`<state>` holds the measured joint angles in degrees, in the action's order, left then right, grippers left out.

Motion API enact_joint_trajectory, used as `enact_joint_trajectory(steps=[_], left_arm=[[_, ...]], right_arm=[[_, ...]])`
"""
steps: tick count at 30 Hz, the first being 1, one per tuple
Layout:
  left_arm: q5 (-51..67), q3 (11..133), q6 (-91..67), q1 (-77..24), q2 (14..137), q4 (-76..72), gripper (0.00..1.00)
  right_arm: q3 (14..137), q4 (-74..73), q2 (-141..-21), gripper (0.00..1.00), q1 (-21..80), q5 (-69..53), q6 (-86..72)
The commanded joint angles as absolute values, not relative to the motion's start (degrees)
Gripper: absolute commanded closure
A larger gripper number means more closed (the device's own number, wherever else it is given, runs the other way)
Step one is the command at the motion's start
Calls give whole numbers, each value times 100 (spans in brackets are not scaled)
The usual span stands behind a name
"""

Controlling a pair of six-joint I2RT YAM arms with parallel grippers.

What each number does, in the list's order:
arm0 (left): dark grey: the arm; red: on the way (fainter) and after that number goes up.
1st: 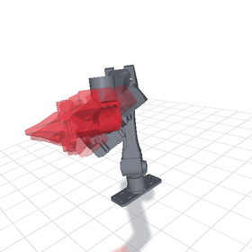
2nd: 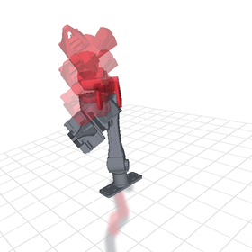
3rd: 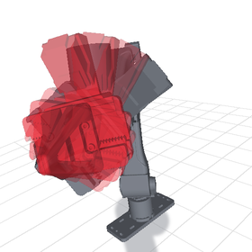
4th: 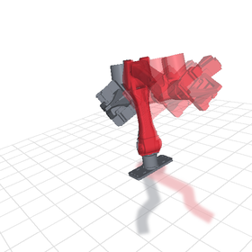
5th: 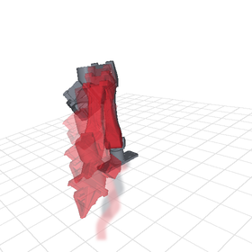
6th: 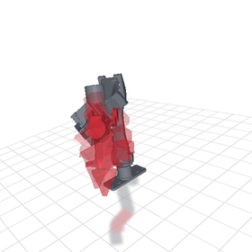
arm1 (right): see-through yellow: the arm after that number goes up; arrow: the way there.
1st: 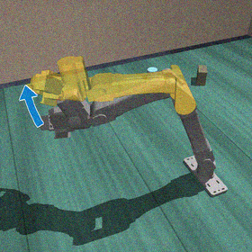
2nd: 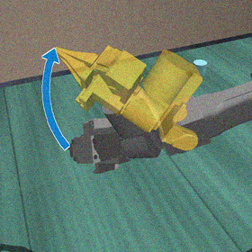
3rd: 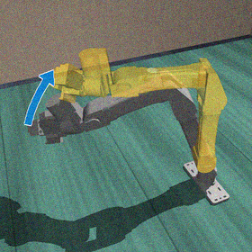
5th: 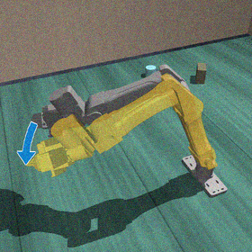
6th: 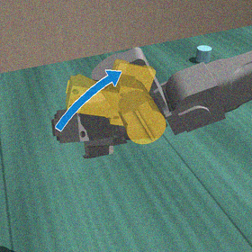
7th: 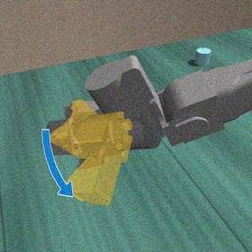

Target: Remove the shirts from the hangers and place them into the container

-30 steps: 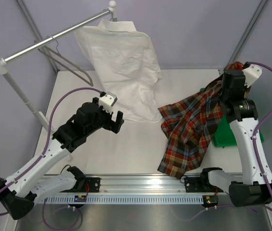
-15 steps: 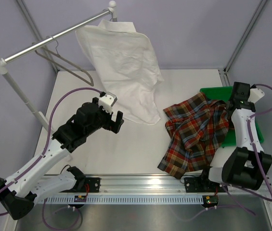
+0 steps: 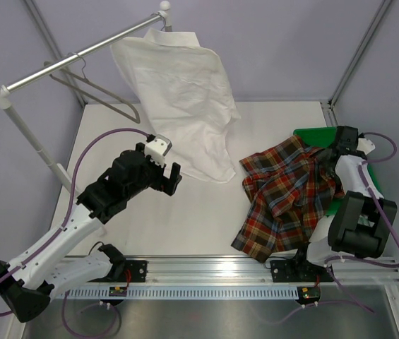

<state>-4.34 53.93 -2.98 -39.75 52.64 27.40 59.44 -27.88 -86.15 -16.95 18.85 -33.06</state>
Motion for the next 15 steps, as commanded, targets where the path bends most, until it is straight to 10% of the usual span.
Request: enact_joint_trajectory(steps=[1,15], left_arm=[[-466,5414,-255,-4017,5273,2584,1],[-633,5423,-264,-4008,5273,2601,1]], right_arm=[[5828,-2426,-7674,13,-1705,1802,-3174],[5441,-3093,-6302,0,936,2101,-3234]])
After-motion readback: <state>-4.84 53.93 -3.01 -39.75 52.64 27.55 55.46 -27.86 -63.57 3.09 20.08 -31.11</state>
